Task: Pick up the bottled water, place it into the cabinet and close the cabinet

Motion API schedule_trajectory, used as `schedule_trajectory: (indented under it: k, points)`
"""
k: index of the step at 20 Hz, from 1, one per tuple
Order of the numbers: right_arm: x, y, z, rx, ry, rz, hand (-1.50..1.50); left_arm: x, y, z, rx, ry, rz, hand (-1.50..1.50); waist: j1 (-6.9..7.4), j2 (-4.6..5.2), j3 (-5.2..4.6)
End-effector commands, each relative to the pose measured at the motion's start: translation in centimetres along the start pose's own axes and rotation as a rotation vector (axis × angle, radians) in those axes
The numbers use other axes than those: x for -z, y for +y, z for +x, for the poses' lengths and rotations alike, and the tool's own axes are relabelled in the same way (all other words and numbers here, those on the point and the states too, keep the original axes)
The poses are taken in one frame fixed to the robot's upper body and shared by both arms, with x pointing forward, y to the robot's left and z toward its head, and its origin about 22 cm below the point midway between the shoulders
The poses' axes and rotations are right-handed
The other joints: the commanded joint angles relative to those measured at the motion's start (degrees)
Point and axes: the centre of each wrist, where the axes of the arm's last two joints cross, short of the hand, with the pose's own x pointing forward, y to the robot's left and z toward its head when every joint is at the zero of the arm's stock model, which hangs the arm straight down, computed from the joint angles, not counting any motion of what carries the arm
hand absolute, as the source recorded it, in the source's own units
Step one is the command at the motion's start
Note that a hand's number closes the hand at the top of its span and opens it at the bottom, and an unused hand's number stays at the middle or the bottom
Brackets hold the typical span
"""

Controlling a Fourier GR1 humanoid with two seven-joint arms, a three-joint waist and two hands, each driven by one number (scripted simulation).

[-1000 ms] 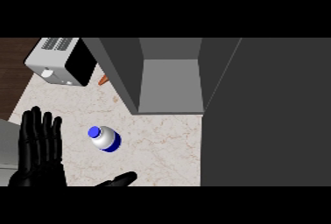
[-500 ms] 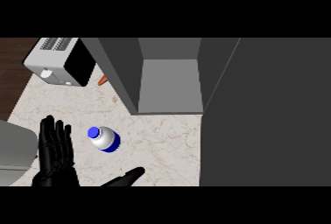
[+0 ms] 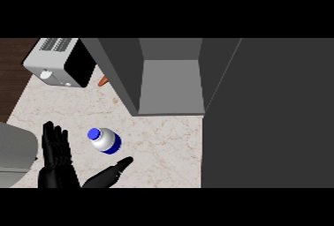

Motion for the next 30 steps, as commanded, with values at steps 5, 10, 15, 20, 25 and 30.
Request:
schedule_trajectory:
  k: [5, 10, 15, 20, 25, 30]
  points:
    - [-1.5, 0.8, 3.7, -0.017, -0.059, 0.002, -1.5, 2.6, -1.0, -5.2, -0.024, 0.06, 0.005, -1.5, -0.2, 0.17, 0.0]
    - [-2.3, 0.1, 3.8, -0.016, -0.053, 0.018, -1.5, 3.0, 2.0, -9.4, -0.039, 0.048, 0.054, -1.5, 0.14, 0.13, -0.01]
    - [-2.6, 1.5, 3.4, -0.01, -0.047, -0.006, -1.5, 0.9, 0.5, -12.4, -0.023, 0.048, 0.058, -1.5, 0.01, 0.08, -0.03]
    - [-3.1, 0.7, 3.5, -0.019, -0.058, 0.019, -1.5, 3.3, 3.2, -17.1, -0.045, 0.092, 0.069, -1.5, -0.36, 0.27, -0.08]
    - [-3.9, 1.2, 4.2, -0.005, -0.034, 0.02, -1.5, 1.9, 2.3, -19.0, -0.164, 0.097, -0.021, -1.5, -0.76, 0.12, -0.08]
    - [-3.7, 1.5, 5.0, -0.005, -0.04, 0.02, -1.5, 1.9, 1.5, -20.5, -0.222, 0.113, -0.068, -1.5, -0.49, 0.27, -0.09]
